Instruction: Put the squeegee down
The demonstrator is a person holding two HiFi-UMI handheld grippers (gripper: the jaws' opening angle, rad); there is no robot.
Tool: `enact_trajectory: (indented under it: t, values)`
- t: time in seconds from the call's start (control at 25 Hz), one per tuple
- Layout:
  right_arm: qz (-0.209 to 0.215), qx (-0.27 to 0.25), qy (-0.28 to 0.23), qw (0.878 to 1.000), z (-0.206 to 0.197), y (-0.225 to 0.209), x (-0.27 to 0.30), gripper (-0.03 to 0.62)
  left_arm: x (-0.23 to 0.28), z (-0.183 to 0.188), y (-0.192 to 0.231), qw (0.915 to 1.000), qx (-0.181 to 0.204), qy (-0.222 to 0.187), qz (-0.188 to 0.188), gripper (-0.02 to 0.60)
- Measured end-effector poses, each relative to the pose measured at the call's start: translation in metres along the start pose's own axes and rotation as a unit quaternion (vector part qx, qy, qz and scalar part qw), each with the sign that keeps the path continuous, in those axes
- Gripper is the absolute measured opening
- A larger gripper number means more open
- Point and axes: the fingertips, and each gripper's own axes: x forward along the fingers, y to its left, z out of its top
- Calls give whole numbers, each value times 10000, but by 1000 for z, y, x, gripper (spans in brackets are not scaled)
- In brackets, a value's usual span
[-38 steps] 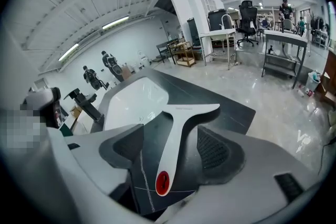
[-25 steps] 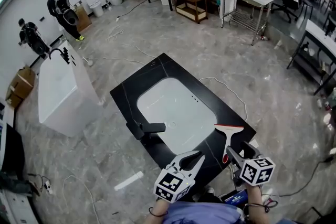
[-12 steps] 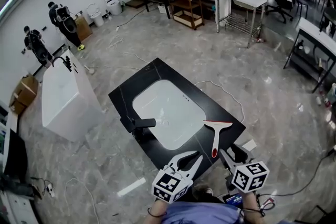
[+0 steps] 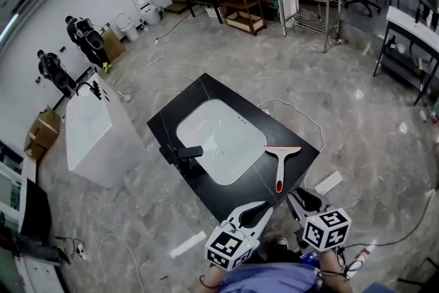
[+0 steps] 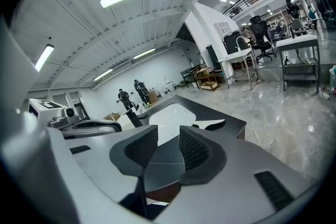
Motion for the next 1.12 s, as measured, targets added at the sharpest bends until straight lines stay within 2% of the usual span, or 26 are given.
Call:
enact_trajectory:
  t: [0.16,0.44,0.6,0.8,1.12]
  values:
    - [136,32,22,9999,-6,8,1,121,-11,-2,-9,9999,69,50,87,31]
    - [253,-68,37,9996,-8,30,18,92,-34,-6,11,9995,100,67,305,31]
    - [152,-144,-67,9998,-10,41,22,75,-53,-16,17,9995,158,-4,286,31]
    - [8,-143,-114,9998,-24,81,18,66,-102,-32,24,9994,223,32,248,31]
    - [-436,56,-135,9989,-79,140,1,61,-193,-72,33,9997,194,-102,124,31]
